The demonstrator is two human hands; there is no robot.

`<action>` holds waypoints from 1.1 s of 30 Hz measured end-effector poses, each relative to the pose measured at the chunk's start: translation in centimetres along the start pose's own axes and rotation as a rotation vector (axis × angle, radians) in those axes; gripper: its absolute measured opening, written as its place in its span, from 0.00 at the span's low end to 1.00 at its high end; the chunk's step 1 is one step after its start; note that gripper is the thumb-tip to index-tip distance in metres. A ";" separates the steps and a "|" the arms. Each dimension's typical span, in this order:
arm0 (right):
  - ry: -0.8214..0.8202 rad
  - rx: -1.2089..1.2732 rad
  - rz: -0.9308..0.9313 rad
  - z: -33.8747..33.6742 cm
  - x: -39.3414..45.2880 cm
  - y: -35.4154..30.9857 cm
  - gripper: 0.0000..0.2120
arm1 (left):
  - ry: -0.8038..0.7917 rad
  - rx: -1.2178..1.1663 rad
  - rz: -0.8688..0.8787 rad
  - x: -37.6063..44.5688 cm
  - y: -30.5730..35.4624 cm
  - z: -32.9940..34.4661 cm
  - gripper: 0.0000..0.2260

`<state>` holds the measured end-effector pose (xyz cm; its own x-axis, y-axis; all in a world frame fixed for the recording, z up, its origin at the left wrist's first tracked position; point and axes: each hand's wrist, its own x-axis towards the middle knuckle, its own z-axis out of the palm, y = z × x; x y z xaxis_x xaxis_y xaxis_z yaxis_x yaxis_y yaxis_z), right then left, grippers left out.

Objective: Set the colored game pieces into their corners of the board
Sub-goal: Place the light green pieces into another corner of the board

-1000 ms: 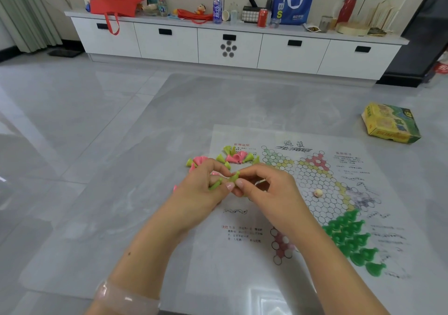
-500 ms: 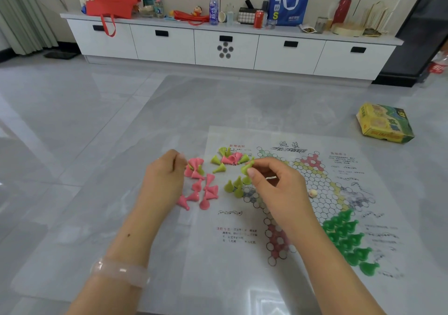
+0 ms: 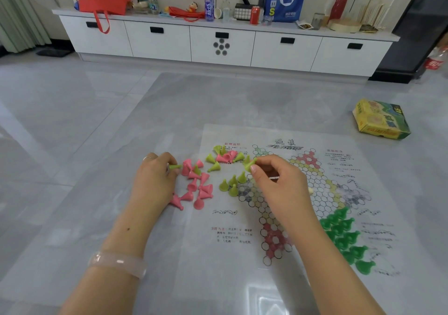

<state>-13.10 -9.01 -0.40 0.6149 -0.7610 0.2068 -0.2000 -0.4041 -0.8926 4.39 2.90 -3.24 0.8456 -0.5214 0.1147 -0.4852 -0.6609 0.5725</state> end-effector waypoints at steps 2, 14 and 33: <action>0.012 -0.035 0.014 -0.1 0.1 0.3 0.05 | 0.026 -0.023 -0.011 -0.1 0.1 -0.3 0.07; -0.084 -0.419 -0.011 0.9 -0.3 1.5 0.04 | -0.027 -0.272 0.048 -2.8 2.6 -2.9 0.05; -0.058 -0.548 -0.054 1.8 0.0 2.2 0.03 | -0.093 -0.417 -0.011 -3.4 3.0 -3.5 0.03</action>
<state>-12.14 -9.01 -3.12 0.6729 -0.7091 0.2107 -0.5254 -0.6586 -0.5387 0.88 4.56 0.92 0.8170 -0.5750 0.0442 -0.3287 -0.4013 0.8550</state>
